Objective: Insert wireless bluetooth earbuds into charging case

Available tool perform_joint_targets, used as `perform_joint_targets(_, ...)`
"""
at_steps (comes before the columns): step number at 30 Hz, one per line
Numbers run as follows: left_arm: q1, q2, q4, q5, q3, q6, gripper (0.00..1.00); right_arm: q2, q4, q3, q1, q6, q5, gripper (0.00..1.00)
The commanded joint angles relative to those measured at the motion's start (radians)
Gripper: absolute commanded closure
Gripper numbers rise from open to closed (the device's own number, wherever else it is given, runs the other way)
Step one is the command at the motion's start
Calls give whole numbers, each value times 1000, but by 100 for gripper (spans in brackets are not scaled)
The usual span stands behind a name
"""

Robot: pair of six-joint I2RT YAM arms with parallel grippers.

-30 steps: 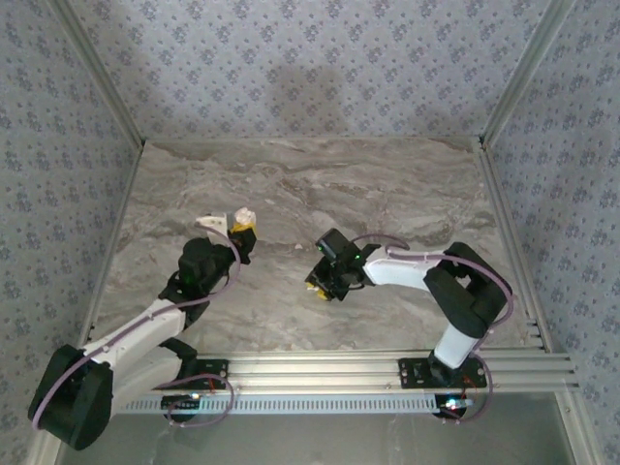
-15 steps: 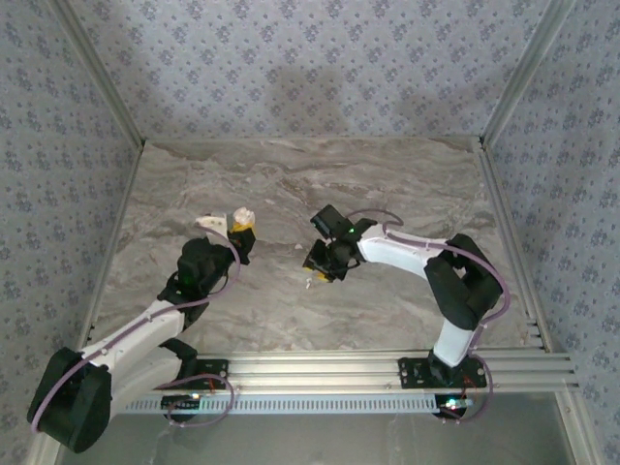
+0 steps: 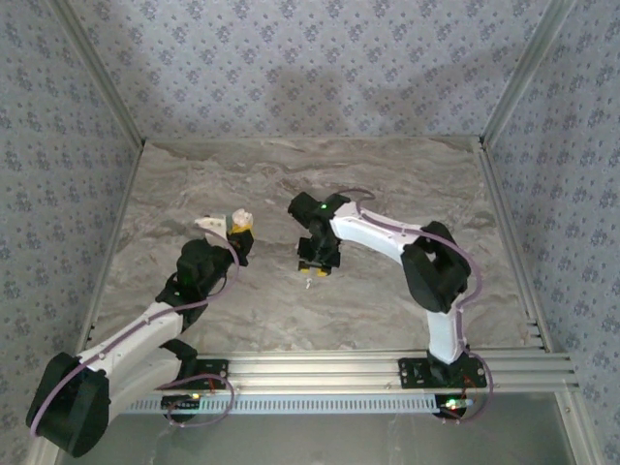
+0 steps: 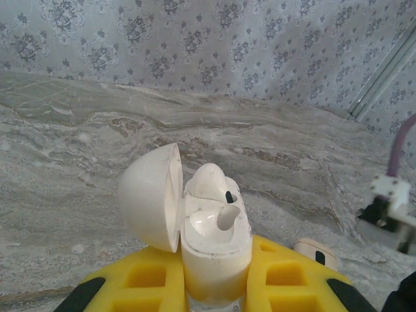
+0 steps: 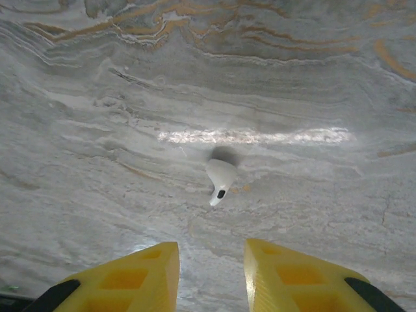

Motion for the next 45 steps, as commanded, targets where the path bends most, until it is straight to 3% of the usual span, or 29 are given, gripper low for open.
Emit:
perform_joint_targets(1, 6, -17, 5, -12, 5, 23, 82, 51, -124, 80, 15, -74, 22, 66)
perform_joint_targets(23, 6, -18, -6, -18, 6, 30, 82, 174, -96, 104, 28, -109, -6, 66)
perform_joint_targets(45, 8, -21, -10, -16, 8, 37, 82, 200, -88, 127, 4, -135, 51, 67)
